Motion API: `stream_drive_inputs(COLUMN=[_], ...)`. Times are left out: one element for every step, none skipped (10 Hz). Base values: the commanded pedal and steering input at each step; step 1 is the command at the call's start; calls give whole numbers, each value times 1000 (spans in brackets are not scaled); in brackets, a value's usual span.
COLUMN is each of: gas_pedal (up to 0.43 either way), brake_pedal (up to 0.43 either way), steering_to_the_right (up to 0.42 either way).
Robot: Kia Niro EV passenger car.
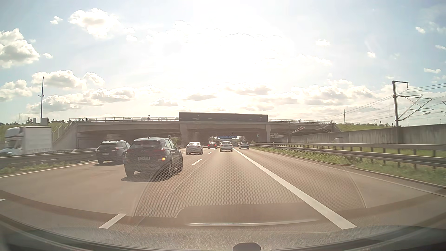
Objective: Follow the waypoints while adhering to traffic rules and regulations
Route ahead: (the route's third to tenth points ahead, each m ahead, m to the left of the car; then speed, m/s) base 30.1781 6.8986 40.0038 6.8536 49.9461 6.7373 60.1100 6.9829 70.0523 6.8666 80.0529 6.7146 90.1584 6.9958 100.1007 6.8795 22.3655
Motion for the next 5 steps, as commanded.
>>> stream_drive_inputs(gas_pedal=[240,240,240,240,240], brake_pedal=[0,0,0,0,0], steering_to_the_right=[-1,-1,-1,-1,-1])
